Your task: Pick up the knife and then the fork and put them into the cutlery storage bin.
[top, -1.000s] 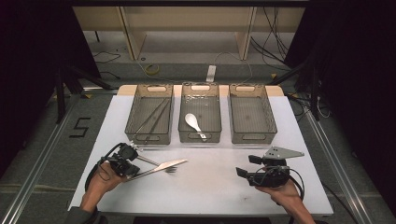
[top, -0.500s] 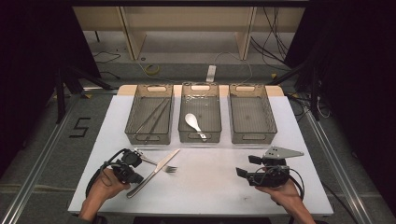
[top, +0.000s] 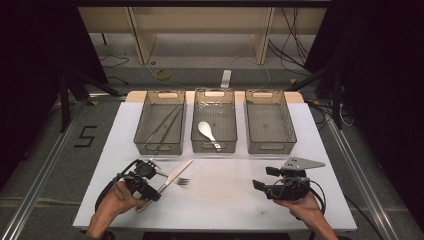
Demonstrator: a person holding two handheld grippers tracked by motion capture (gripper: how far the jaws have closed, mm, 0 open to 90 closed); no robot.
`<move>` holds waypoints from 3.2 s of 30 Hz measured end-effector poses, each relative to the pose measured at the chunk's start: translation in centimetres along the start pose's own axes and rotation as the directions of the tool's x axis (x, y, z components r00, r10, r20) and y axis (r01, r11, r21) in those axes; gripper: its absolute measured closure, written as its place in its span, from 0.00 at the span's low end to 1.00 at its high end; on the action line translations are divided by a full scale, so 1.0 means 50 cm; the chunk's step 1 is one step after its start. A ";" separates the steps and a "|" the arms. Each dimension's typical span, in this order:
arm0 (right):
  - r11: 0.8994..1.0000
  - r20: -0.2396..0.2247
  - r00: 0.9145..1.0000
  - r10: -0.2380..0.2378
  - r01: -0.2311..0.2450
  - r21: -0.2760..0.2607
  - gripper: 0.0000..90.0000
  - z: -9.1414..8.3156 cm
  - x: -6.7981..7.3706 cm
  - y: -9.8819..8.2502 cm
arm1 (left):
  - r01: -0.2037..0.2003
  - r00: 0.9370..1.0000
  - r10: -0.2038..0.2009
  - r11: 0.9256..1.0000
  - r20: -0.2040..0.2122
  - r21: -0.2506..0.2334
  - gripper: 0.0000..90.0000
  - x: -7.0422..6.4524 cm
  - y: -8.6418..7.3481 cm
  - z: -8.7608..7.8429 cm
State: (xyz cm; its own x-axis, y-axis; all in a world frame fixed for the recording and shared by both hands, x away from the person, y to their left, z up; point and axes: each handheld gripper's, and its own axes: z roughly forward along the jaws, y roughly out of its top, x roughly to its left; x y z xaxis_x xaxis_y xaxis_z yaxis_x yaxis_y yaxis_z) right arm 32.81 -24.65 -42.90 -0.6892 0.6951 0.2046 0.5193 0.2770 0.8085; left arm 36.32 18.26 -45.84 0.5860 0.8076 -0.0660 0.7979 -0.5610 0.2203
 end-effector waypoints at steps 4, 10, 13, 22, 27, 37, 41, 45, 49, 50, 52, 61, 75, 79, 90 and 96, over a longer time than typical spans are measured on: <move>1.000 0.000 1.000 -0.007 0.007 0.006 0.31 0.001 0.000 0.000 | -0.015 1.000 0.015 1.000 -0.003 0.005 0.52 -0.007 0.001 0.002; 1.000 -0.003 1.000 -0.004 0.004 0.010 0.31 0.002 0.001 0.000 | -0.043 0.999 0.044 0.999 -0.023 0.024 0.63 -0.017 0.003 0.008; 1.000 -0.001 1.000 -0.005 0.005 0.009 0.31 0.001 0.001 0.000 | -0.042 0.999 0.043 0.999 -0.026 0.020 0.69 -0.016 0.001 0.008; 1.000 0.000 1.000 -0.007 0.007 0.009 0.31 0.001 0.000 0.000 | -0.058 0.998 0.059 0.997 -0.029 0.042 0.79 -0.021 -0.003 0.006; 1.000 0.001 1.000 -0.005 0.005 0.012 0.31 0.001 0.001 0.000 | -0.062 0.997 0.063 0.997 -0.034 0.047 0.80 -0.023 -0.001 0.007; 1.000 0.001 1.000 -0.007 0.007 0.014 0.31 0.003 0.002 0.000 | -0.056 0.998 0.057 0.997 -0.029 0.046 0.82 -0.024 0.000 0.008; 1.000 0.003 1.000 -0.008 0.008 0.012 0.31 0.002 0.002 0.000 | -0.066 0.998 0.066 0.997 -0.022 0.042 0.87 -0.024 0.000 0.008; 1.000 0.003 1.000 -0.007 0.007 0.009 0.31 0.001 0.001 0.001 | -0.057 0.998 0.057 0.998 0.002 0.019 0.87 -0.015 -0.005 0.007; 1.000 0.002 1.000 -0.008 0.008 0.008 0.31 0.001 0.001 0.000 | -0.063 0.998 0.063 0.998 0.003 0.017 0.87 -0.014 -0.006 0.006; 1.000 0.002 1.000 -0.008 0.008 0.007 0.31 0.001 0.000 0.000 | -0.061 0.998 0.061 0.998 0.005 0.015 0.87 -0.014 -0.006 0.006; 1.000 0.002 1.000 -0.007 0.007 0.006 0.31 0.001 0.000 0.000 | -0.067 0.998 0.067 0.998 0.006 0.013 0.88 -0.013 -0.007 0.005; 1.000 0.002 1.000 -0.004 0.004 0.004 0.31 0.000 0.001 0.001 | -0.085 0.996 0.086 0.996 0.036 -0.011 0.88 -0.021 -0.005 -0.001; 0.997 -0.022 0.997 -0.072 0.071 -0.038 0.31 0.003 0.036 0.010 | -0.154 0.984 0.159 0.986 0.080 -0.060 0.88 -0.062 0.011 -0.030; 0.991 -0.045 0.991 -0.130 0.127 -0.051 0.31 0.007 0.064 0.017 | -0.193 0.973 0.201 0.978 0.111 -0.082 0.88 -0.088 0.024 -0.037; 0.947 -0.109 0.940 -0.322 0.320 -0.036 0.31 0.048 0.145 0.034 | -0.295 0.933 0.310 0.950 0.185 -0.106 0.88 -0.158 0.087 -0.044; 0.886 -0.095 0.882 -0.462 0.465 -0.001 0.31 0.076 0.176 0.034 | -0.343 0.917 0.355 0.935 0.183 -0.092 0.88 -0.177 0.111 -0.047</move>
State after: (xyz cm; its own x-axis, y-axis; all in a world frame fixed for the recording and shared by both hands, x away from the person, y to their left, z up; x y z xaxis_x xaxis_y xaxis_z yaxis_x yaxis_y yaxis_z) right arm 29.56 -15.55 -41.84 -0.8957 0.4216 -0.1412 0.1394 0.5678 0.8113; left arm 35.25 8.43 -41.76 0.8463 0.5080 -0.1604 0.5315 -0.7849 0.3184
